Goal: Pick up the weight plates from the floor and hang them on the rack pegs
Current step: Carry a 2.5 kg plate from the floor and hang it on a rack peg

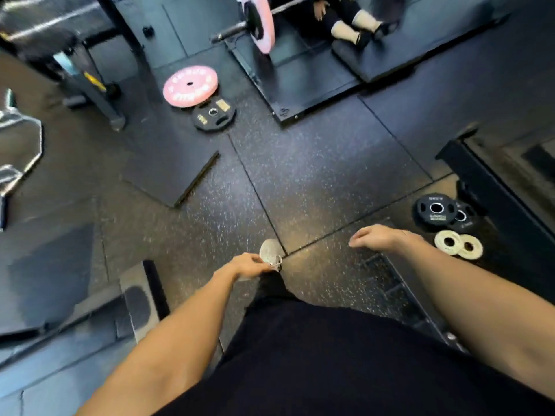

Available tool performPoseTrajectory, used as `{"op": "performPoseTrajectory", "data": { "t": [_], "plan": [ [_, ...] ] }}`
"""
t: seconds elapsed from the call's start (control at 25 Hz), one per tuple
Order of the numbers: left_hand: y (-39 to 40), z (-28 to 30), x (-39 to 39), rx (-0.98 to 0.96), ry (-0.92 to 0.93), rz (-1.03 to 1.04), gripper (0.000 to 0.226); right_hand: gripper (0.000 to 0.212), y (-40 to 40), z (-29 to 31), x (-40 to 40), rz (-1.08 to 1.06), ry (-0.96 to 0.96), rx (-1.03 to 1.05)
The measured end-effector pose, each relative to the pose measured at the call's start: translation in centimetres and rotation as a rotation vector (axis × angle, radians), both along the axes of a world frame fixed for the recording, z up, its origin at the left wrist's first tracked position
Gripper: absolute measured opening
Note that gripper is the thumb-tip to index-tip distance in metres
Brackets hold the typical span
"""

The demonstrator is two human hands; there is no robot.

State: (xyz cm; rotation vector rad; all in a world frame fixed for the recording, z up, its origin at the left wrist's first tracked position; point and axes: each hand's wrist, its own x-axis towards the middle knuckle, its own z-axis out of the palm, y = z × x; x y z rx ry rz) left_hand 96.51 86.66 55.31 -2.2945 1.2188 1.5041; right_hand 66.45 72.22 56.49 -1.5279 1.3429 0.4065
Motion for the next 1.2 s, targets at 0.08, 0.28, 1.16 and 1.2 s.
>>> {"op": "performPoseTrajectory", "data": {
  "t": [0.08, 0.28, 1.16, 1.2],
  "plan": [
    [-7.1, -0.4, 4.2, -0.063, -0.018, -0.036, 0.047, 0.036, -5.3, 0.1, 3.2, -0.039, -0.004, -0.02],
    [-23.7, 1.8, 11.5, -0.131, -0.025, -0.176, 0.045, 0.046, -14.5, 0.3, 11.5, -0.205, -0.002, -0.045],
    [-79.7, 2.7, 3.2, -0.11, -0.003, -0.824, 0.033, 0.052, -52.5, -1.8, 7.9, -0.83, 0.053, 0.02],
    [-82.0, 2.4, 1.4, -0.104, -0.01, -0.869, 0.035, 0.055, -53.7, -1.7, 6.7, -0.869, 0.056, 0.013]
  ]
}}
